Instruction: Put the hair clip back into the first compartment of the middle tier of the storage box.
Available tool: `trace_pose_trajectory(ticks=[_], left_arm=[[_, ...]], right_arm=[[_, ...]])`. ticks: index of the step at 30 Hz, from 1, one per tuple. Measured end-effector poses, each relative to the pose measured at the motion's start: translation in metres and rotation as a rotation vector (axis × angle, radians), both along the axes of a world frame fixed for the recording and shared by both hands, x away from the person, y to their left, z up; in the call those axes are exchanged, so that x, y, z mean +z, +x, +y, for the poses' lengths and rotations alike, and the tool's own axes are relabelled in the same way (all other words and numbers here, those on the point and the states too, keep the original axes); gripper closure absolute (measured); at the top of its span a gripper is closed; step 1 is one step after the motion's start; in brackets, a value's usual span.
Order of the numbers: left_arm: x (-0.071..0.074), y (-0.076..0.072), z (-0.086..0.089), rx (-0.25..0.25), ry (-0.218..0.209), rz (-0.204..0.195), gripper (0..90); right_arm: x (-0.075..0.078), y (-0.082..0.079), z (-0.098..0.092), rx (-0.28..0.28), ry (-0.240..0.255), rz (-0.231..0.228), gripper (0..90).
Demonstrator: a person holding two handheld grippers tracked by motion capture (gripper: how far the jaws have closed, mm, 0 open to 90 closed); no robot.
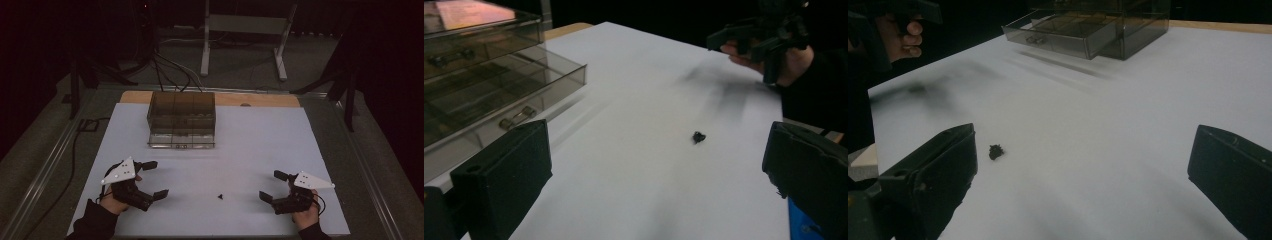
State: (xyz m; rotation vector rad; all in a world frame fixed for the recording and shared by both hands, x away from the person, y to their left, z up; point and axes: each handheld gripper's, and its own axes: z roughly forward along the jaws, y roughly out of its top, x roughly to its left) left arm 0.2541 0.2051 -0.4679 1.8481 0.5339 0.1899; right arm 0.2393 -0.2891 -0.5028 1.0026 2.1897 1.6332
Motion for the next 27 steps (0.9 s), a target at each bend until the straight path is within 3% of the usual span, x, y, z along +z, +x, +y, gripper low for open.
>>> trace_pose_trajectory(ticks=[8,19,27], left_arm=[[0.005,0.007,-0.012,-0.023,0.021,0.008,0.5],[0.007,0.017,-0.036,-0.066,0.001,0.010,0.5],[0.004,0.023,-0.050,-0.065,0.002,0.013,0.5]], right_arm=[[0.000,-0.001,0.000,0.000,0.005,-0.001,0.0],[0.000,-0.001,-0.002,-0.008,0.014,0.003,0.0],[0.000,-0.001,-0.002,-0.009,0.019,0.003,0.0]])
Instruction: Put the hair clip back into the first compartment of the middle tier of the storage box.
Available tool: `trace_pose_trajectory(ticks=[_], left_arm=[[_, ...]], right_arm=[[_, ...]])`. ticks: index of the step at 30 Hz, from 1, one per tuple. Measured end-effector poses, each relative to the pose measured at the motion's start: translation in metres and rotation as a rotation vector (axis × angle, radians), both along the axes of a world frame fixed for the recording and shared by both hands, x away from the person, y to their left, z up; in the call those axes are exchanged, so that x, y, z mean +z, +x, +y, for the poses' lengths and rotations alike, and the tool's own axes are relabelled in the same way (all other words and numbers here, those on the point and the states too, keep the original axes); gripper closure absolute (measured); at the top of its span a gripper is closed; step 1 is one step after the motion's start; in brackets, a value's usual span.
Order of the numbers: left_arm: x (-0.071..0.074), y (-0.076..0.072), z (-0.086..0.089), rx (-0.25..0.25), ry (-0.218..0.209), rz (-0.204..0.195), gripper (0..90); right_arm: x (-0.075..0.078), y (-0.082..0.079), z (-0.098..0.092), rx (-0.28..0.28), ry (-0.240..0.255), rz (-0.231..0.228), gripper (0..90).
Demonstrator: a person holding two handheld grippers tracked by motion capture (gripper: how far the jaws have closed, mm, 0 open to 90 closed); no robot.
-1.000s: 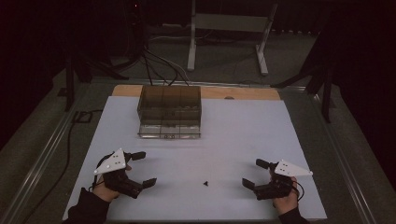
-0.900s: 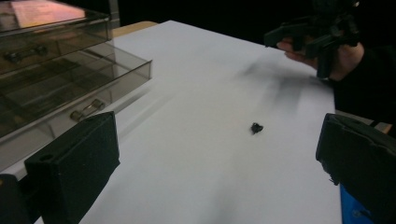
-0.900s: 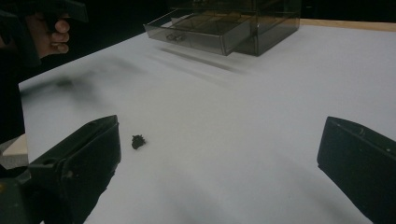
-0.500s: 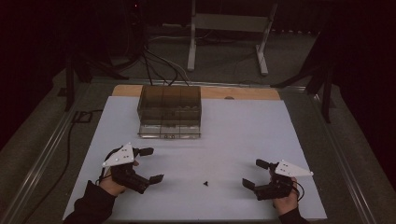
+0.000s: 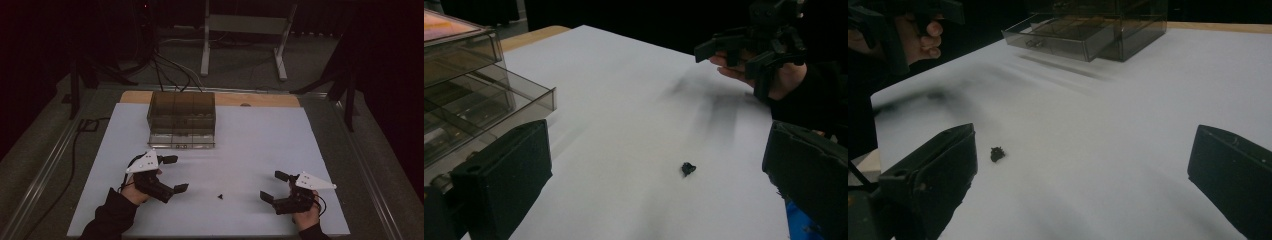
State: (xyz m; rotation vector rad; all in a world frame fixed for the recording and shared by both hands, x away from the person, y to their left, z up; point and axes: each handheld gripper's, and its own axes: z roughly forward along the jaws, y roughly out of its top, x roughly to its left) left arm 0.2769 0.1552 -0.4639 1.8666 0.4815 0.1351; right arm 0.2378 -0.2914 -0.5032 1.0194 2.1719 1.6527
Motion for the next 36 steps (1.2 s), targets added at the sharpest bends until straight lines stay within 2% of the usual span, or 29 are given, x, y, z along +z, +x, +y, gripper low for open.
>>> trace_pose_trajectory(ticks=[12,20,36], left_arm=[[-0.004,0.002,-0.022,-0.042,0.004,0.007,0.5],[-0.010,0.004,-0.034,-0.052,0.012,0.018,0.5],[-0.026,0.001,-0.059,-0.124,0.053,0.040,0.5]], right_arm=[[0.000,0.000,0.000,0.000,0.001,0.002,0.0],[-0.001,0.000,0.000,0.002,0.001,0.005,0.0],[-0.001,0.001,0.000,0.001,0.000,0.013,0.0]])
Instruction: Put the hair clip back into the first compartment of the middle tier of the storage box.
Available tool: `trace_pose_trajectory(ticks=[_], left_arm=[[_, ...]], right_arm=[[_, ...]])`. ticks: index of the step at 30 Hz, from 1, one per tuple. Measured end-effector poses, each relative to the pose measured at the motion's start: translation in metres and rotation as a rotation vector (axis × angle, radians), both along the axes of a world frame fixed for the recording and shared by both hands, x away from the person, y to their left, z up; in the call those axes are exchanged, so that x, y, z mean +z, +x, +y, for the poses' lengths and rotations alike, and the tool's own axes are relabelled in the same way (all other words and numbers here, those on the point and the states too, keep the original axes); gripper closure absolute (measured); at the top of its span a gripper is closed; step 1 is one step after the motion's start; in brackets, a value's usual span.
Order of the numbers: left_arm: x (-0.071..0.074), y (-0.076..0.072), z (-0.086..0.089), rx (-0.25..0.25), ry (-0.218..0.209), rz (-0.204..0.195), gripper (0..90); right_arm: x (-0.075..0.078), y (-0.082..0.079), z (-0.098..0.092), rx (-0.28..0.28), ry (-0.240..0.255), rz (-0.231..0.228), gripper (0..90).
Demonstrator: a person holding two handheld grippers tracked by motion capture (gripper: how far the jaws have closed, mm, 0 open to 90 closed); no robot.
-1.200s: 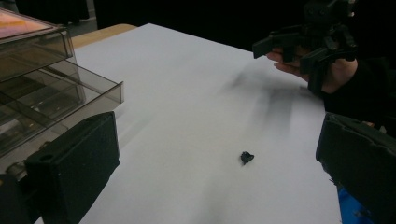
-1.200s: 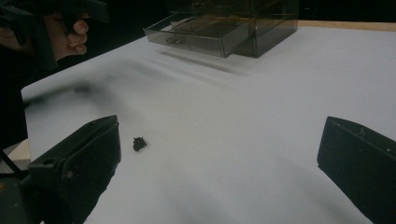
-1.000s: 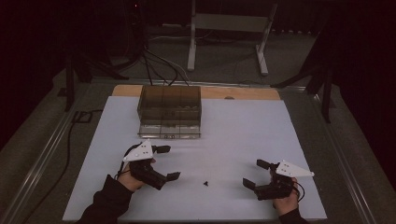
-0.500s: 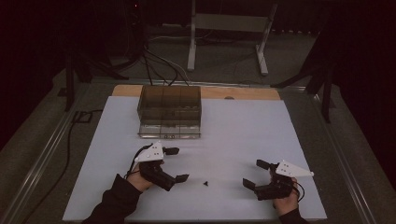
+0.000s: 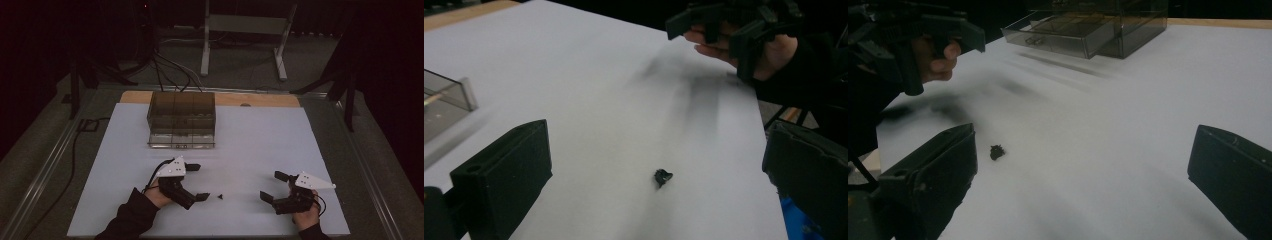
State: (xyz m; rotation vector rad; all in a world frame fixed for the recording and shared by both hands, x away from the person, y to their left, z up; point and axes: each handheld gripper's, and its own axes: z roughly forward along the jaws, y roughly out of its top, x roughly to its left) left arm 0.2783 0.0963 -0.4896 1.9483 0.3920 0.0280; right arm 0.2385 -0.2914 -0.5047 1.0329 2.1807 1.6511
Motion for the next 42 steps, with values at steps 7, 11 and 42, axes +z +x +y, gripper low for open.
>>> trace_pose_trajectory(ticks=[7,11,42], left_arm=[[-0.004,-0.001,-0.011,-0.026,0.025,0.008,0.5],[-0.006,-0.001,-0.016,-0.036,0.032,0.008,0.5],[-0.022,-0.003,-0.046,-0.100,0.244,0.012,16.4]], right_arm=[[0.000,0.000,0.000,0.001,-0.002,0.002,0.0],[0.000,0.000,0.000,0.001,-0.002,0.002,0.0],[-0.001,0.000,-0.001,0.005,0.002,0.012,0.0]])
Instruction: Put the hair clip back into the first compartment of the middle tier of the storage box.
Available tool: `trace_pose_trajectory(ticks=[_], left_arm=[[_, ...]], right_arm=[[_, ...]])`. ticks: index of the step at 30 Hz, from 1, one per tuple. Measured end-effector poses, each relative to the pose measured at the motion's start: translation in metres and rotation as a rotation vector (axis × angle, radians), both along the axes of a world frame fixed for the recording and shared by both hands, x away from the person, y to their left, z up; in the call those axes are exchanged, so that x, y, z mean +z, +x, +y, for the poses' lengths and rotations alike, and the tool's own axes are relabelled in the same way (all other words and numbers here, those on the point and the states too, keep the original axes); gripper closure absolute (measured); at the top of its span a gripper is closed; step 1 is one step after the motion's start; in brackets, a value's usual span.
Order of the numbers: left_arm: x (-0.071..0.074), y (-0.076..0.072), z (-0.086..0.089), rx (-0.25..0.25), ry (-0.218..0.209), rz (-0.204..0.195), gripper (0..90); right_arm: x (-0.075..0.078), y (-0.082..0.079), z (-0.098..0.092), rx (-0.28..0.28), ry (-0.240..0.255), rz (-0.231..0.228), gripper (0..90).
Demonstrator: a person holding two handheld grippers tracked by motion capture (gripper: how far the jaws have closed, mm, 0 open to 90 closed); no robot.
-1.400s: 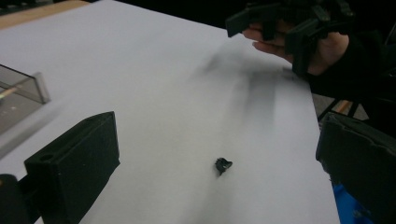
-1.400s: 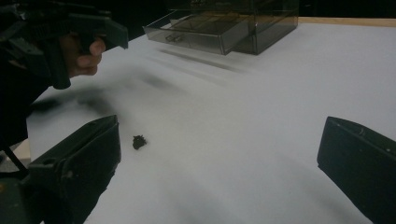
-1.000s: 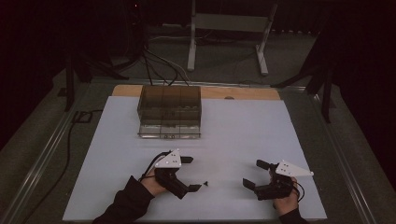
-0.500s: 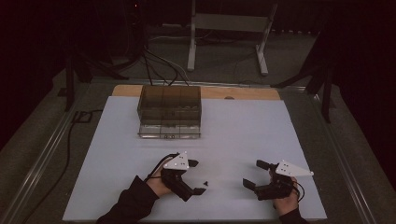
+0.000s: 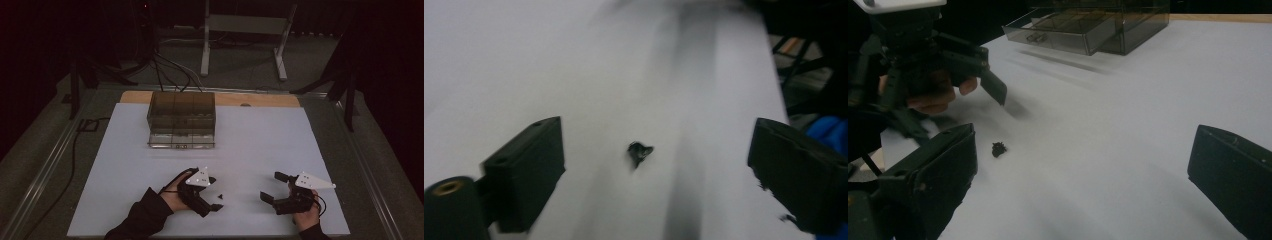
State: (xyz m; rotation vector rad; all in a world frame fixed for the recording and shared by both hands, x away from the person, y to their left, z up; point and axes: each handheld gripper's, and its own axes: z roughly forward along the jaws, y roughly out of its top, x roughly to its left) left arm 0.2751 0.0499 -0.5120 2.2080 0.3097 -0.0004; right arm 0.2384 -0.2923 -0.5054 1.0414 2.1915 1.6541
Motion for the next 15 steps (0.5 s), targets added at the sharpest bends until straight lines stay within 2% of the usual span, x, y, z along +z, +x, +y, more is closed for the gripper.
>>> trace_pose_trajectory(ticks=[3,5,8,12,15], left_arm=[[-0.001,0.001,-0.001,0.004,0.032,-0.014,17.5],[-0.001,0.001,-0.001,0.006,0.034,-0.027,25.4],[-0.003,0.001,-0.004,-0.003,0.066,-0.036,27.0],[-0.005,0.000,-0.008,-0.017,0.091,-0.049,33.4],[-0.008,0.001,-0.011,-0.012,0.126,-0.062,39.2]], right_arm=[[0.000,0.000,0.000,0.000,-0.001,0.001,0.0],[0.000,0.000,0.000,0.000,-0.001,0.002,0.0],[-0.001,0.000,0.000,0.000,-0.003,0.003,0.0],[-0.001,0.000,0.000,0.001,-0.003,0.003,0.0],[-0.001,0.000,0.000,0.000,-0.003,0.005,0.0]])
